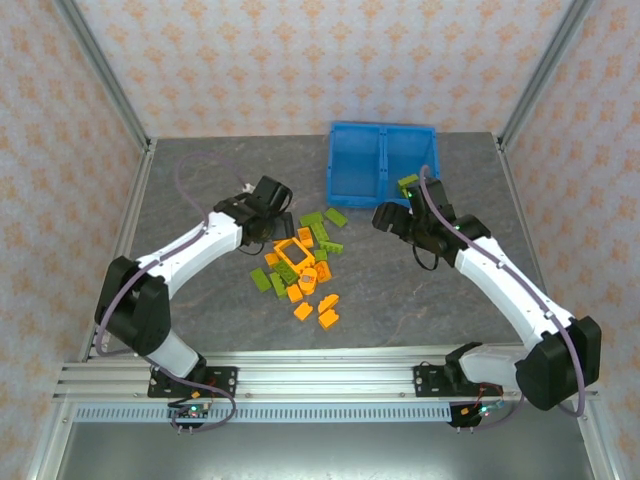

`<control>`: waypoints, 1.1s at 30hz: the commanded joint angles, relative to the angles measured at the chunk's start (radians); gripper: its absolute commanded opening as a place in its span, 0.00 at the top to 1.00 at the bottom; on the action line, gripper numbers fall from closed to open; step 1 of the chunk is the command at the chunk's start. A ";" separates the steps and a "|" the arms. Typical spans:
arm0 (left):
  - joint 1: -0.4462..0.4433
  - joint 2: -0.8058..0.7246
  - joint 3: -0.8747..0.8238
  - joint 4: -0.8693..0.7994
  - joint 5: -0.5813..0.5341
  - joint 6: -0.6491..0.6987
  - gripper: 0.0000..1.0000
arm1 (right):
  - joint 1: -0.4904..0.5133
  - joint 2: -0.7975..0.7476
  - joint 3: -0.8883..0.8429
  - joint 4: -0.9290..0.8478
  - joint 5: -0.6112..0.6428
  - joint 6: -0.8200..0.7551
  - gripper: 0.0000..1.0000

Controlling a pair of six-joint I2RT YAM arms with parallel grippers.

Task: Sort the legos into containers by color

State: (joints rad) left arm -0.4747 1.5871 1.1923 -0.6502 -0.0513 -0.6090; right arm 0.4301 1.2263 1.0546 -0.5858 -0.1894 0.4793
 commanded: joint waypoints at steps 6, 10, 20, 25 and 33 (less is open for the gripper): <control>-0.008 0.131 -0.009 -0.006 0.062 -0.104 0.34 | 0.108 -0.002 -0.011 0.136 -0.295 -0.104 0.10; -0.008 0.193 0.009 -0.013 0.039 -0.116 0.46 | 0.170 -0.004 -0.009 0.134 -0.309 -0.127 0.11; -0.008 0.290 0.035 0.027 0.051 -0.122 0.72 | 0.193 -0.003 0.015 0.090 -0.261 -0.133 0.10; -0.008 0.284 0.037 0.019 0.047 -0.123 0.84 | 0.193 -0.004 0.027 0.086 -0.244 -0.117 0.11; -0.008 0.165 0.099 -0.040 0.032 -0.103 0.92 | 0.193 -0.022 0.039 0.075 -0.219 -0.100 0.11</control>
State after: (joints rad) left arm -0.4778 1.8439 1.2324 -0.6449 0.0147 -0.7170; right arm 0.6174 1.2282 1.0607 -0.4931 -0.4454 0.3664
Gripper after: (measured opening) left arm 0.143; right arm 0.893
